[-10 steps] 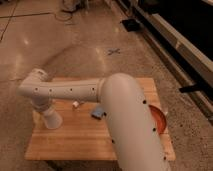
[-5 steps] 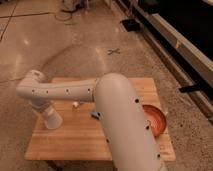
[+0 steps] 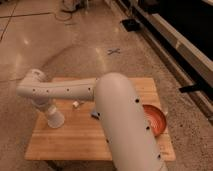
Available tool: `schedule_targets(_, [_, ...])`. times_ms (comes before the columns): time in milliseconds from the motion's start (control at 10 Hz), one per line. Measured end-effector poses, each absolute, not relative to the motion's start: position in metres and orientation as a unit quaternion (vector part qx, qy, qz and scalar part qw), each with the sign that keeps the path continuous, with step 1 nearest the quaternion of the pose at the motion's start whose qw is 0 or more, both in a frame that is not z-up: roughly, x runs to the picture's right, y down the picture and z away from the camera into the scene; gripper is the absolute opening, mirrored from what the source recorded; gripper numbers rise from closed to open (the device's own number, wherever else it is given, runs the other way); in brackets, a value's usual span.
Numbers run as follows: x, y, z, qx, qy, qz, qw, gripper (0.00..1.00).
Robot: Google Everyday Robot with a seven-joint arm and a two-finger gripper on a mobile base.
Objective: Place the ceramic cup over the eraser
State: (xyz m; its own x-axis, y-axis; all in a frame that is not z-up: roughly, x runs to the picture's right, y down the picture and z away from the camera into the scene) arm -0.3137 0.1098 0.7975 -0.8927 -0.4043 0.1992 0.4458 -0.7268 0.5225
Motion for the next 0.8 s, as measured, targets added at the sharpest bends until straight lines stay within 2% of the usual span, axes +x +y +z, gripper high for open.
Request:
schedule_targets(300, [-0.293, 0.075, 0.78, -0.037, -0.283, -0.931, 0.23, 0.14])
schedule_targets(800, [-0.217, 0.022, 0.761, -0.07, -0.273, -0.924, 0.259, 0.14])
